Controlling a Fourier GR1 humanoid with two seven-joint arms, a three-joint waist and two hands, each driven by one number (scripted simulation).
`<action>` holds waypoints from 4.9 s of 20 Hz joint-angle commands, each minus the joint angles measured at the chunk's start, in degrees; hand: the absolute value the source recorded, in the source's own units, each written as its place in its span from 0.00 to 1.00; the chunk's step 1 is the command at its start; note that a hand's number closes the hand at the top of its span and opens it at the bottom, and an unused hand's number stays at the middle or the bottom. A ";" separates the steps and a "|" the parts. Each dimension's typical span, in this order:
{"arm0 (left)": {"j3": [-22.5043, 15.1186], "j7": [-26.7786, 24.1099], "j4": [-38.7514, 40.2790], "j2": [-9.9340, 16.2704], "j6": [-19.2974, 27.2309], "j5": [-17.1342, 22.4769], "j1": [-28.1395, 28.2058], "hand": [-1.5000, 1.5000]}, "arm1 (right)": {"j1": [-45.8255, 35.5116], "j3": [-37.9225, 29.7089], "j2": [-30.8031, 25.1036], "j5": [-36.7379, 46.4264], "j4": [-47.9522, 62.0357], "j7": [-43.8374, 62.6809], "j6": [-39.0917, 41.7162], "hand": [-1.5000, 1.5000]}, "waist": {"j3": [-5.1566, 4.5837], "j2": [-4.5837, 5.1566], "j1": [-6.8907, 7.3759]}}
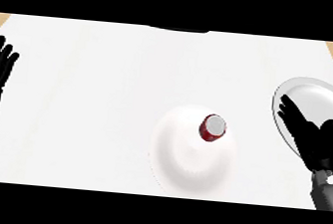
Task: Pick the can from the plate and place it in the plate
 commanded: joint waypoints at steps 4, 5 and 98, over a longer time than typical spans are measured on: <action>-8.56 7.01 5.17 -6.12 -1.14 0.50 4.67 0.50 | -18.81 0.92 0.24 -4.91 -7.35 -4.61 12.15 1.00 | 1.89 0.81 2.25; -10.78 8.28 6.76 -7.45 -1.34 0.13 5.53 0.50 | -21.61 1.45 1.30 -5.40 -8.94 -7.36 13.78 1.00 | 1.92 1.33 2.64; -3.66 18.83 7.11 -23.89 -3.19 -12.88 10.41 0.50 | -5.28 8.82 22.14 73.81 -2.61 -7.43 4.66 1.00 | 1.82 -1.55 -7.27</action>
